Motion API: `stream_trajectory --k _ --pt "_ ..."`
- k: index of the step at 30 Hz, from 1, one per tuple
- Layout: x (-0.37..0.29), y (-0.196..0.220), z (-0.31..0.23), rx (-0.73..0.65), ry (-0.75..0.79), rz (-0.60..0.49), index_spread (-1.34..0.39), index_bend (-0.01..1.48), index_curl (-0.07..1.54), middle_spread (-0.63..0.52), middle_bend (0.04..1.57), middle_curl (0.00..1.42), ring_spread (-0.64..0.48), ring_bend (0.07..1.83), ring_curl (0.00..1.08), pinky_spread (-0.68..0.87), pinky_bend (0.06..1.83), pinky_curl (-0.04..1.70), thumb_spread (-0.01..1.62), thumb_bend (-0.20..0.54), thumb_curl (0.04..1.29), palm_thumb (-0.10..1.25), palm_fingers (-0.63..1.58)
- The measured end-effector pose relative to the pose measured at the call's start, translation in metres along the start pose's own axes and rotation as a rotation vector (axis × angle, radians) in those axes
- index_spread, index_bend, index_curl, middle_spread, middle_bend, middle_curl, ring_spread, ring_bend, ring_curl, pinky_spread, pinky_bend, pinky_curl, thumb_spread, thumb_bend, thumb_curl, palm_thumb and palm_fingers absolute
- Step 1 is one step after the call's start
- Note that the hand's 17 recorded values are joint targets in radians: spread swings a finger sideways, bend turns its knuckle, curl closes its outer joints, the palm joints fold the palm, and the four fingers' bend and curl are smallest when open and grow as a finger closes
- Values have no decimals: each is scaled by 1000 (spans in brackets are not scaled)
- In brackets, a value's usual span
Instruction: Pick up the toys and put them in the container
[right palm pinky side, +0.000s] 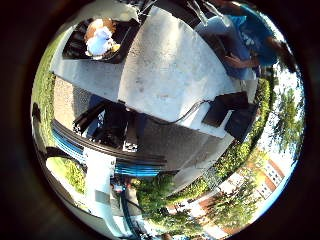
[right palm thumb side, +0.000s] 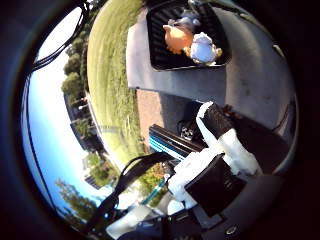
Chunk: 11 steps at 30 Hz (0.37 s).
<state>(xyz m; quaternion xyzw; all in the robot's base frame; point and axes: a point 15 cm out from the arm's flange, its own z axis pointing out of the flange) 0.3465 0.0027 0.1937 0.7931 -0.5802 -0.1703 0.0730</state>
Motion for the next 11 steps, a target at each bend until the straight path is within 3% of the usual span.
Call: stream_trajectory --k 11 --pt "2 0 2 -4 -4 1 -157 176 344 31 179 356 260 470 285 399 487 280 1202 -23 393 709 181"
